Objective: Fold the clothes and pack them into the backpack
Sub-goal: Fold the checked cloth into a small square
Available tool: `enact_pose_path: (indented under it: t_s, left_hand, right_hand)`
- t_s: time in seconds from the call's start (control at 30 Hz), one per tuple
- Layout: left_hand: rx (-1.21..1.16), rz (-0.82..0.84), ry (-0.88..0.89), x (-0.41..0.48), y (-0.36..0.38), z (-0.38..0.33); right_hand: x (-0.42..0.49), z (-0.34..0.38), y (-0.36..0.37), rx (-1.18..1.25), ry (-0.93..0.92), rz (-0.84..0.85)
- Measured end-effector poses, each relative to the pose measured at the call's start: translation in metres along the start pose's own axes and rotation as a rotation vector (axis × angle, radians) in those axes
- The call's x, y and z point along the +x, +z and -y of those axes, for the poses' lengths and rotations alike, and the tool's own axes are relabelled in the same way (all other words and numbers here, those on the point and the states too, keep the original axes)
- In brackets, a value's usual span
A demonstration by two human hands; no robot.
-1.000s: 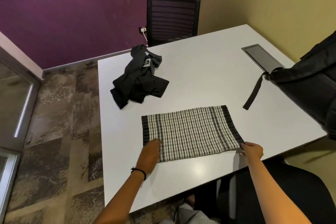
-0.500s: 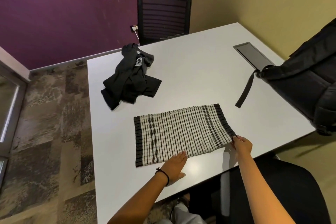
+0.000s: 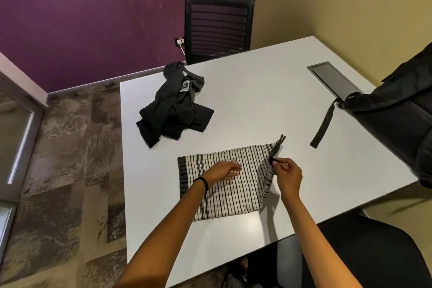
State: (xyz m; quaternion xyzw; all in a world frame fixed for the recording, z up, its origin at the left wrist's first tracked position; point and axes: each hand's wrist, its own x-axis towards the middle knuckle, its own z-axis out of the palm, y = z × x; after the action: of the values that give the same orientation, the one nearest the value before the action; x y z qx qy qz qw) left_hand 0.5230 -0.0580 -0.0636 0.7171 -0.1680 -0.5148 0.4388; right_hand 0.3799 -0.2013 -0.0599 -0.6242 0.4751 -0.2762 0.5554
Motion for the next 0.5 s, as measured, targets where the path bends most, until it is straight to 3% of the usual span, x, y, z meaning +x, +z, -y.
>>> enact_pose_path:
  t_s: [0.13, 0.27, 0.4, 0.5]
  left_hand:
    - [-0.217, -0.050, -0.023, 0.019, -0.010, -0.026]
    - [-0.179, -0.107, -0.045, 0.034, -0.020, -0.027]
    - [-0.118, -0.347, -0.066, 0.043, -0.042, -0.010]
    - [-0.144, -0.401, -0.100, 0.043, -0.063, 0.006]
  right_hand:
    - [-0.019, 0.015, 0.017, -0.058, -0.157, 0.279]
    - [-0.045, 0.019, 0.036, -0.169, -0.262, 0.562]
    - [-0.065, 0.019, 0.051, -0.228, -0.289, 0.696]
    - [-0.073, 0.017, 0.059, -0.275, -0.317, 0.751]
